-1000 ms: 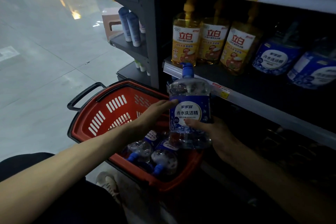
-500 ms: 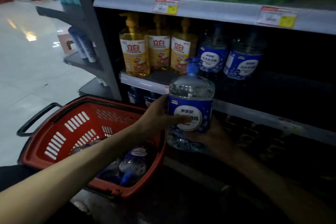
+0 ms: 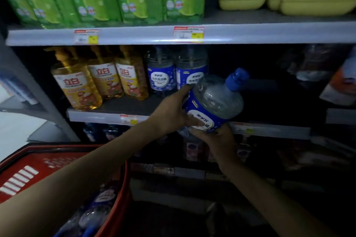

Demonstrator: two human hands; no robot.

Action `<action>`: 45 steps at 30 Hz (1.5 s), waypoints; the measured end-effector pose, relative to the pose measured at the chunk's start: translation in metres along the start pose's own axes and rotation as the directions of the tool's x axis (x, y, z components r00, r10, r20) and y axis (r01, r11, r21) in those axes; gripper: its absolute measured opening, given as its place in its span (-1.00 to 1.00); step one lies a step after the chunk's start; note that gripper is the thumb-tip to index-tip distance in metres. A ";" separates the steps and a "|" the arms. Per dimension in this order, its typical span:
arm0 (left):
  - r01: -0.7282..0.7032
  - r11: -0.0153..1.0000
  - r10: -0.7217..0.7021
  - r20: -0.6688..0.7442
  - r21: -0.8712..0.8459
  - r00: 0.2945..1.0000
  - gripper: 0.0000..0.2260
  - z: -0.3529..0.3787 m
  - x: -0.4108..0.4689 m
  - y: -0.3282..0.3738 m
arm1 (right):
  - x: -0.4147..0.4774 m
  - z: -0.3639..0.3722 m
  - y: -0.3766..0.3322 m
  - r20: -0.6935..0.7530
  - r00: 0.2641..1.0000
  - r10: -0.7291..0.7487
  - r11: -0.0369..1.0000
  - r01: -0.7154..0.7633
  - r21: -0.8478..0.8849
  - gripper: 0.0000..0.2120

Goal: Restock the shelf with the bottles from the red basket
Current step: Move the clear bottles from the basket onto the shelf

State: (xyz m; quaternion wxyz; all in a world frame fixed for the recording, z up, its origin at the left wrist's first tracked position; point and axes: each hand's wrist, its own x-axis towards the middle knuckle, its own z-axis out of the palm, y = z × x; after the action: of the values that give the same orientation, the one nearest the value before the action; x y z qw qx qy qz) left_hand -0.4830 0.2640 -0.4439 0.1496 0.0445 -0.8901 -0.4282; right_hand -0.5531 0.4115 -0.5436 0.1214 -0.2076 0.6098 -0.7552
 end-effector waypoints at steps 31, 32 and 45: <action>-0.034 0.751 -0.273 -0.358 -0.660 0.893 -0.59 0.161 0.153 -0.041 | 0.152 -0.103 0.010 -0.383 0.912 -0.150 0.946 0.020 -0.324 -0.24; -0.043 0.744 -0.279 -0.368 -0.667 0.887 -0.60 0.163 0.156 -0.042 | 0.156 -0.104 0.013 -0.368 0.917 -0.152 0.939 0.019 -0.342 -0.27; 0.021 0.902 -0.273 -0.535 -0.430 0.799 -0.51 0.154 0.235 -0.066 | 0.235 -0.085 0.041 -0.316 0.928 -0.200 0.953 0.109 -0.283 -0.55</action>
State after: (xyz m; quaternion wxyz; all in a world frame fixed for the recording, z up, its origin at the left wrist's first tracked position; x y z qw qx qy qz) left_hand -0.7566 0.2888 -0.5318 0.3866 0.2124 -0.6864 -0.5781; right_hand -0.8026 0.3739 -0.5594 -0.0747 -0.1357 0.6971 -0.7000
